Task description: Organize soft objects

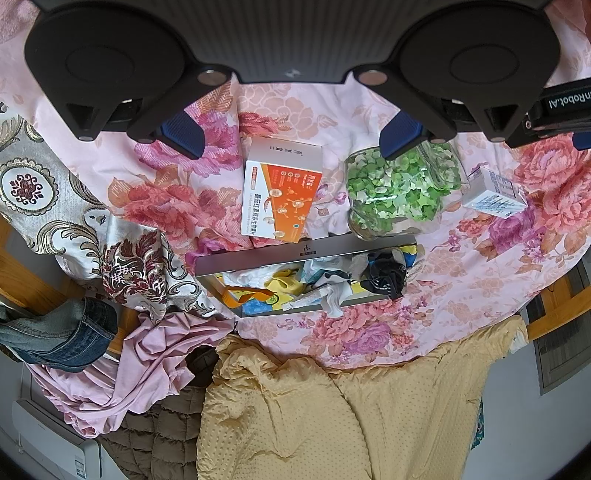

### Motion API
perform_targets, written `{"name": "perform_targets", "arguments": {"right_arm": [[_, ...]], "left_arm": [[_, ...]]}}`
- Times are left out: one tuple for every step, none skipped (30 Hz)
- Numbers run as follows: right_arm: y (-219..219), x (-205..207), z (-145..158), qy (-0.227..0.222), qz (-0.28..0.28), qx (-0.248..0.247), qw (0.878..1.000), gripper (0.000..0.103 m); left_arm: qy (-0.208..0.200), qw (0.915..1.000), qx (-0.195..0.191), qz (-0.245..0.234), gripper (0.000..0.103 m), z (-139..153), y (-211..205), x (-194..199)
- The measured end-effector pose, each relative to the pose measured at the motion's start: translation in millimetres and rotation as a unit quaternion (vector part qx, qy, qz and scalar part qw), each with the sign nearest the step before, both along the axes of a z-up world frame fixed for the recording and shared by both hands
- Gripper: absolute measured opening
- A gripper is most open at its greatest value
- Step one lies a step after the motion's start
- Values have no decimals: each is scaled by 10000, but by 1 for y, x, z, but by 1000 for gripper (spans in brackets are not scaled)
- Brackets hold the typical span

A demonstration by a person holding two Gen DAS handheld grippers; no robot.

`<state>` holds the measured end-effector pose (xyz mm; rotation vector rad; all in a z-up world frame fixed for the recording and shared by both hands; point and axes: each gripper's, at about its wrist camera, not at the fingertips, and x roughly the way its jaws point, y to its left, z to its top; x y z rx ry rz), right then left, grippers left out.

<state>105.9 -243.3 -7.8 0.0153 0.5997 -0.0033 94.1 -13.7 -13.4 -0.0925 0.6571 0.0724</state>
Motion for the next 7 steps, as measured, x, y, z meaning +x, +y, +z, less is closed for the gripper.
{"name": "perform_targets", "arguments": {"right_arm": [[-1, -1, -2, 3, 1, 1, 10000, 103], [0, 0, -1, 1, 0, 0, 10000, 103], [-1, -1, -2, 8, -1, -3, 10000, 103], [-1, -1, -2, 9, -3, -3, 10000, 103], [-2, -1, -4, 16, -3, -3, 10000, 103], [-2, -1, -4, 18, -1, -5, 10000, 103], [-2, -2, -5, 21, 2, -9, 10000, 103]], "left_arm": [[14, 10000, -5, -8, 102, 0, 0, 0], [24, 10000, -3, -19, 102, 0, -1, 0], [13, 10000, 1, -41, 102, 0, -2, 0], [-20, 10000, 13, -59, 102, 1, -2, -1], [-64, 9999, 36, -74, 102, 1, -3, -2], [-85, 9999, 63, -75, 102, 2, -4, -2], [-88, 9999, 85, -76, 102, 2, -4, -2]]}}
